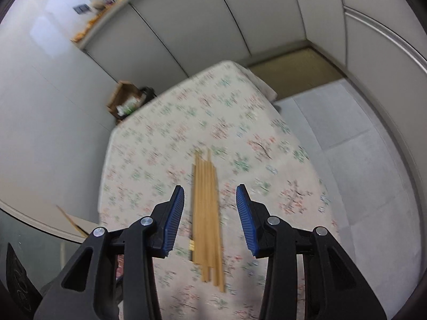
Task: Organize utensils
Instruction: 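Lower the black chopstick into the pink holder and open the right tool, then grasp a black chopstick beside the wooden bundle with the left tool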
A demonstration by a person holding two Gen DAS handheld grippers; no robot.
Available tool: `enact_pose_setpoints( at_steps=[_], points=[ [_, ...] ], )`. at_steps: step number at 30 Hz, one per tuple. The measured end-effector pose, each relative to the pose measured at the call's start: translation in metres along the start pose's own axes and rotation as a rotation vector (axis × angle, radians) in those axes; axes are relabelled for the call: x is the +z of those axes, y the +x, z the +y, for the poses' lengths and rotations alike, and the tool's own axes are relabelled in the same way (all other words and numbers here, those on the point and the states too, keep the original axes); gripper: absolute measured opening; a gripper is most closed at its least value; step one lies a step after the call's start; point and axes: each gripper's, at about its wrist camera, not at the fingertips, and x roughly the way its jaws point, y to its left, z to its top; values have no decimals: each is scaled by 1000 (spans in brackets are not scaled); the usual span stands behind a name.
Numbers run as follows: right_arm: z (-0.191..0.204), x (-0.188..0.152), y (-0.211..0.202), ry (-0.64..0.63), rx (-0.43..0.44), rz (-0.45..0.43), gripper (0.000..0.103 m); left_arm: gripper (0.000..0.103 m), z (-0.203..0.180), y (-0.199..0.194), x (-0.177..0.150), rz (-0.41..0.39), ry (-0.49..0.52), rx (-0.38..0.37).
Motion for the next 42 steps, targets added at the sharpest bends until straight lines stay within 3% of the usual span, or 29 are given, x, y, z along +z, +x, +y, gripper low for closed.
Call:
enact_pose_setpoints(
  at_steps=[5,10,16,24,30,34,42],
  points=[
    [-22,-6,29,21,-68,119,41,27,12,62,13,109,-119,-24],
    [-30,-5,46,25,-92,163,41,27,30,116,20,197,-189,-24],
    [-19,-5,53,-18,-91,182,41,27,54,150,30,233,-270,-21],
    [-12,-2,56,-33,-74,183,41,27,61,171,39,239,-265,-12],
    [-14,1,60,-25,-82,187,41,11,54,173,41,233,-214,-36],
    [-11,-1,59,-35,-79,192,41,6,55,178,39,289,-209,-12],
    [-5,-5,65,-66,-77,200,41,6,55,181,38,288,-183,-13]
  ],
)
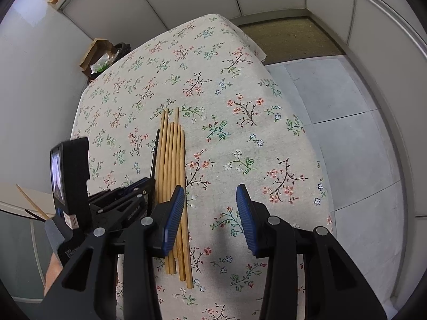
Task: Organize utensils
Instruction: 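Grasp a black chopstick beside the wooden bundle with the left tool, then grasp a wooden chopstick from the bundle with the right tool, then lift both held chopsticks and carry them over the pink holder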
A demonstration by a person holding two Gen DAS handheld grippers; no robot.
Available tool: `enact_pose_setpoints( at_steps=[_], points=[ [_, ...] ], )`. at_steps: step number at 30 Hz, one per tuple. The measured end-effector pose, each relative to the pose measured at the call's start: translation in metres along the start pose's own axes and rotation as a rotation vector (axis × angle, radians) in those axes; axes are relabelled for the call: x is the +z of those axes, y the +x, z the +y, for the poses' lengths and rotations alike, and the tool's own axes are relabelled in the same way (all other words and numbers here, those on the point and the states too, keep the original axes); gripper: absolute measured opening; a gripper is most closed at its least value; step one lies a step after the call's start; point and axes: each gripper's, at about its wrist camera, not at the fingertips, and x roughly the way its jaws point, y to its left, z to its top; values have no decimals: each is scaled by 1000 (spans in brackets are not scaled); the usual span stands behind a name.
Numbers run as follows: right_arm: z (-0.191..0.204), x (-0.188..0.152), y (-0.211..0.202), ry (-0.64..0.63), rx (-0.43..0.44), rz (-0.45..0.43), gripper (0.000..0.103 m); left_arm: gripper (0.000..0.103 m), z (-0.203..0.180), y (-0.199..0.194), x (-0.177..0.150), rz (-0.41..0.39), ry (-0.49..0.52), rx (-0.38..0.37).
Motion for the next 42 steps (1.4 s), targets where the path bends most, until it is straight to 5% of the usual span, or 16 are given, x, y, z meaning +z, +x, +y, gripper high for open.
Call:
enact_pose_setpoints(
  at_steps=[6,10,17,28,38,42],
  points=[
    [8,-2,38,-37,45,97,16,5,-4,-17,-12,-43,-9,-6],
    [22,-5,64,-57,105,157,15,5,-5,-53,-26,-123,-17,-43],
    [35,-11,91,-92,25,197,9,5,-25,-109,-57,-240,47,-80],
    [46,-10,94,-144,-34,179,7,5,-19,-138,-61,-295,53,-132],
    [36,5,7,-37,38,-96,7,5,-26,-164,-73,-368,91,-176],
    [34,0,-41,-16,79,-274,7,5,-30,-198,-87,-506,118,-194]
  ],
)
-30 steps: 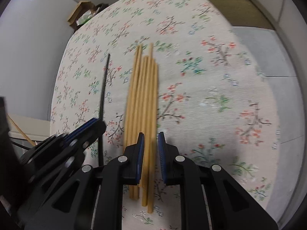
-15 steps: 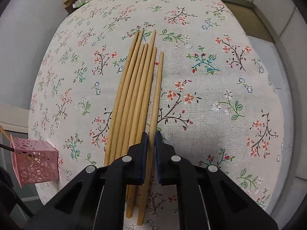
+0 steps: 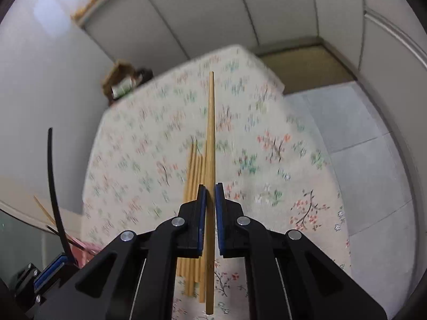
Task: Organize utensils
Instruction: 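Lift both held chopsticks and carry them over the pink holder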
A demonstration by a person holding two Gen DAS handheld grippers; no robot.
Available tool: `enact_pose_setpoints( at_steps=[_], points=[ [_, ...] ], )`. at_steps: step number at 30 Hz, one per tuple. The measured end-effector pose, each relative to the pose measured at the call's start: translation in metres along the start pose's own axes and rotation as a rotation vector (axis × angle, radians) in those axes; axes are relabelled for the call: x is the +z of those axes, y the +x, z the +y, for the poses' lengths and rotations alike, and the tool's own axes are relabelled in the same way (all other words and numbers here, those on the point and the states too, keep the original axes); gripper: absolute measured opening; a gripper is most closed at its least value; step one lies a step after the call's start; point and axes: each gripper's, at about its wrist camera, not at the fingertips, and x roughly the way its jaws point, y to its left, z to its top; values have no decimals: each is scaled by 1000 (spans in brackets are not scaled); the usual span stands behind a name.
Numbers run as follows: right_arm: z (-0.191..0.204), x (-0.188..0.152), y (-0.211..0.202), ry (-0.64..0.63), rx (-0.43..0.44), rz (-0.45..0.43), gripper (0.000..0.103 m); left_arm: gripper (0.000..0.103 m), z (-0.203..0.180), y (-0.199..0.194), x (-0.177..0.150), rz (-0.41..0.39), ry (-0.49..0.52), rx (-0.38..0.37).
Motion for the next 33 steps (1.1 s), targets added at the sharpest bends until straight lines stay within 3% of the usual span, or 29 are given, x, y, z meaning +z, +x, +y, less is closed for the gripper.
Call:
enact_pose_setpoints(
  at_steps=[4,8,14,21,33],
  points=[
    [16,2,-44,-64,66,-150,7,5,5,-33,6,-103,-6,-2],
    [40,-3,-72,-117,131,-289,7,5,30,-60,6,-181,-23,53],
    [70,-17,-90,-182,198,-392,7,5,80,-82,-7,-232,-108,149],
    [113,-43,-83,-251,282,-418,7,5,119,-85,-27,-272,-169,235],
    [161,-76,-57,-314,282,-407,8,5,140,-66,-57,-380,-149,303]
  ],
)
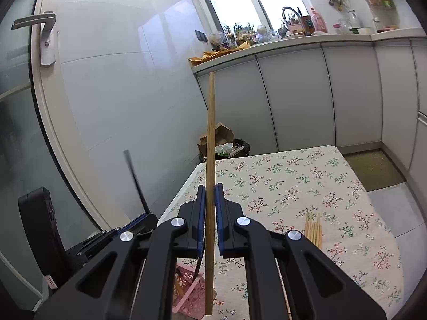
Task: Organize utensils
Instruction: 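Open the left tool over the holder while the right tool releases its wooden chopstick into it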
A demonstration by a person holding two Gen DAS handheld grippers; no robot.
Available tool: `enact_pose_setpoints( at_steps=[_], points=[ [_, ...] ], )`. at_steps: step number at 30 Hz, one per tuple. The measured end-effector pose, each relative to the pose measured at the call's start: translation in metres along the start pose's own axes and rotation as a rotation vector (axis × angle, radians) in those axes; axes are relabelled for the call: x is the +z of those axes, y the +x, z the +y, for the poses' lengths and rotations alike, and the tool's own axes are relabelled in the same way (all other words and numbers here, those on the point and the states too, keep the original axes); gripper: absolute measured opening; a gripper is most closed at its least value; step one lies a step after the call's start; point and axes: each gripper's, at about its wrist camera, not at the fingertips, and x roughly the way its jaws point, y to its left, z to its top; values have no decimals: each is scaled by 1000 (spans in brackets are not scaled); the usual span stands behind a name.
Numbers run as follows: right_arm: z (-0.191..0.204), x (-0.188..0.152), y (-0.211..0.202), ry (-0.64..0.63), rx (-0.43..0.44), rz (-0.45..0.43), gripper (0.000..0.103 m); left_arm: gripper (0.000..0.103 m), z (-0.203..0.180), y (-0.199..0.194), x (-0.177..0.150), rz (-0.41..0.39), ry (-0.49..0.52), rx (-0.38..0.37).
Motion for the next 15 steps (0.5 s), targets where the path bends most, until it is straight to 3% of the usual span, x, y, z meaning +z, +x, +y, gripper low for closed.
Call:
enact_pose_setpoints(
  at_steps=[8,15],
  points=[
    [-8,-1,3,54,26,11,8,4,4,4,-8,97,20,19],
    [8,-7,10,64,66,-7,8,5,27,-19,15,181,-157,6]
  ],
)
